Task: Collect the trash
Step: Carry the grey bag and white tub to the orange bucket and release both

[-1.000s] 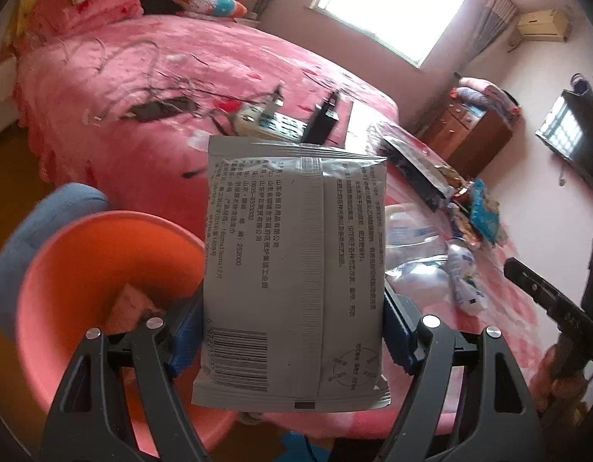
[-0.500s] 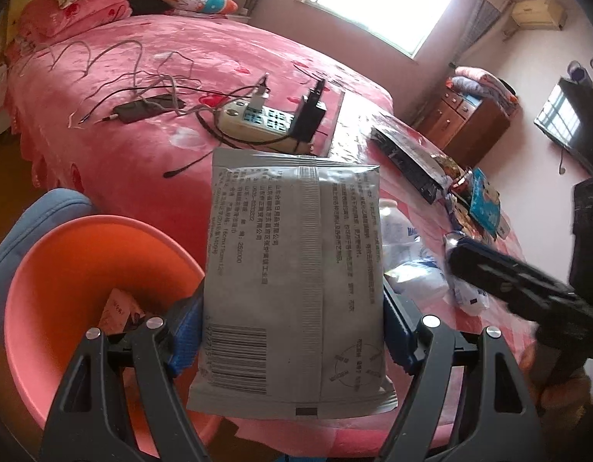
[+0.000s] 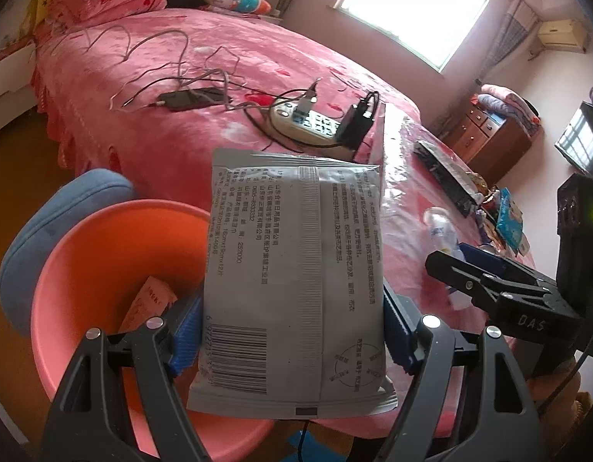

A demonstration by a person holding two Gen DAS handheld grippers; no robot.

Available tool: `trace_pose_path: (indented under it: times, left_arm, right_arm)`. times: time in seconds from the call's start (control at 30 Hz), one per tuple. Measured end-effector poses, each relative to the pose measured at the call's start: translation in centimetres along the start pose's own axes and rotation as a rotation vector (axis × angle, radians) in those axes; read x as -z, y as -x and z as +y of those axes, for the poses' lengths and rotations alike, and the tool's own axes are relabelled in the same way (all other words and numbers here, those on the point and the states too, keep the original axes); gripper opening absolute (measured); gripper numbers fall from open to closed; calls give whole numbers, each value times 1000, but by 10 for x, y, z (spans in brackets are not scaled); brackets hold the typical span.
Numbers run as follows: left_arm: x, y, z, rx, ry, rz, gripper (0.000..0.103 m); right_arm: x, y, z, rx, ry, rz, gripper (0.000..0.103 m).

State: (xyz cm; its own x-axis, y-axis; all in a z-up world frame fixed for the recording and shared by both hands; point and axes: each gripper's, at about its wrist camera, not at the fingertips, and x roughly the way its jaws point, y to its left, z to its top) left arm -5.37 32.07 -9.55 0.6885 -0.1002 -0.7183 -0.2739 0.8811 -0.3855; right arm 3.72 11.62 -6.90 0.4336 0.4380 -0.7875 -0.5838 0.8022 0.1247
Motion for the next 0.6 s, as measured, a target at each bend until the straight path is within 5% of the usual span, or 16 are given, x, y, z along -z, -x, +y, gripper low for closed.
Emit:
trace_pose_path:
  times: [0.17,0.4,0.6]
  left_arm:
    - [2,0,9,-2,18,2,78]
    - [2,2,18,-8,34,-4,78]
    - [4,14,38,-58,67,-20,78]
  right_arm:
    - [1,-3,5,82,68,-15,65]
    - [-3,5,-1,1,11,-44,65]
    - [-17,20,42,-131,82,-84,65]
